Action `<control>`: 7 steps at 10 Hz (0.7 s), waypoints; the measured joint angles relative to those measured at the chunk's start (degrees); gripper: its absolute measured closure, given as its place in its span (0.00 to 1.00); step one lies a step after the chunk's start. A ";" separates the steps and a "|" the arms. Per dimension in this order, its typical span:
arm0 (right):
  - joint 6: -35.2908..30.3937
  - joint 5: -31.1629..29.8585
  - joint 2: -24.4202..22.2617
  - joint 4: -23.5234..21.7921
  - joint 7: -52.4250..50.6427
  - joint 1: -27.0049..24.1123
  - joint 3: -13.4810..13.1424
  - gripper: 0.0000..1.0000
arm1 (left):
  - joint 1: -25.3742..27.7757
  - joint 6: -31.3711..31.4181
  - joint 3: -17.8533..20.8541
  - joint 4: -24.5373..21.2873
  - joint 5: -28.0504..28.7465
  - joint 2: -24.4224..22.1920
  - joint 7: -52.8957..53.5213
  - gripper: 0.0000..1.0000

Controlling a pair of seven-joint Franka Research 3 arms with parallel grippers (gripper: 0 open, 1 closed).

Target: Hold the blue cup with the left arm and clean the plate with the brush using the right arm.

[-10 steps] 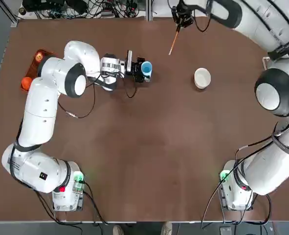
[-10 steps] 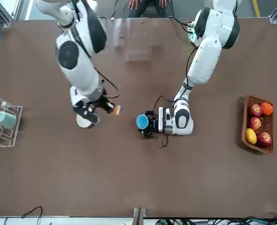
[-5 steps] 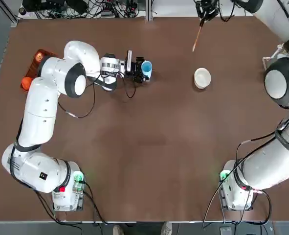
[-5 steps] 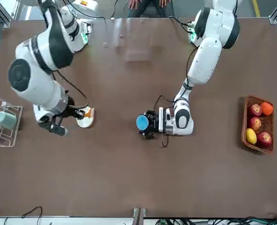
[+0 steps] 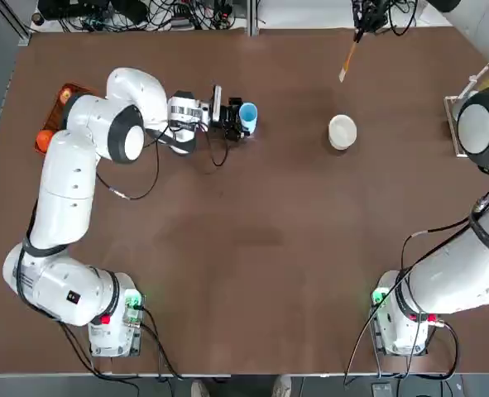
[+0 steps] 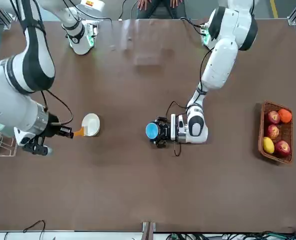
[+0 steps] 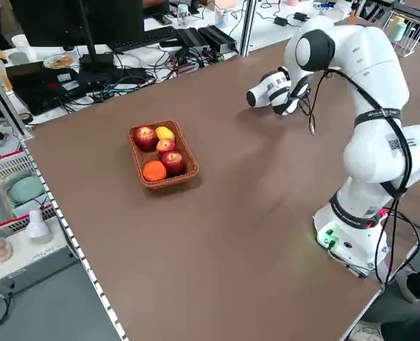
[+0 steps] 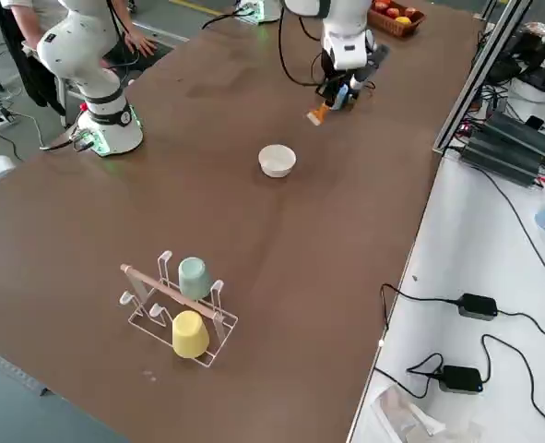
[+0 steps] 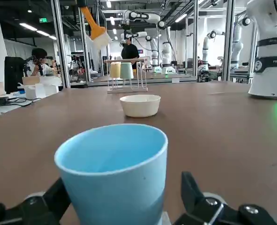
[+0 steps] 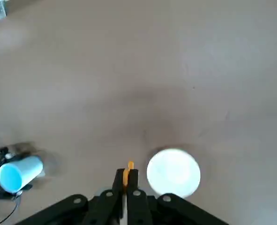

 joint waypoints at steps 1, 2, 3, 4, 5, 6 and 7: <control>4.15 0.20 0.21 -3.04 -1.10 -0.01 0.08 0.95 | 0.06 -0.02 0.40 -0.81 0.01 -0.51 0.00 0.00; 6.07 0.32 0.28 -5.04 -1.99 -0.01 0.13 0.95 | 0.25 -0.04 0.60 -1.31 0.12 -0.88 0.00 0.00; 6.37 0.93 0.23 -6.33 -4.00 -0.20 0.14 0.95 | 0.50 -0.04 0.67 -1.79 0.16 -1.24 0.02 0.00; 6.37 2.92 0.08 -7.67 -7.88 -0.92 0.12 0.95 | 0.80 -0.06 0.69 -2.06 0.22 -1.44 0.03 0.00; 6.35 5.59 -0.21 -9.12 -12.97 -2.28 0.10 0.95 | 0.96 -0.12 0.70 -2.25 0.25 -1.50 0.04 0.00; 6.28 8.34 -0.73 -10.70 -17.68 -3.80 0.09 0.95 | 0.99 -0.14 0.69 -2.35 0.25 -1.52 0.05 0.00; 6.18 10.57 -1.32 -12.31 -21.43 -4.92 0.09 0.95 | 0.99 -0.16 0.69 -2.39 0.25 -1.54 0.06 0.00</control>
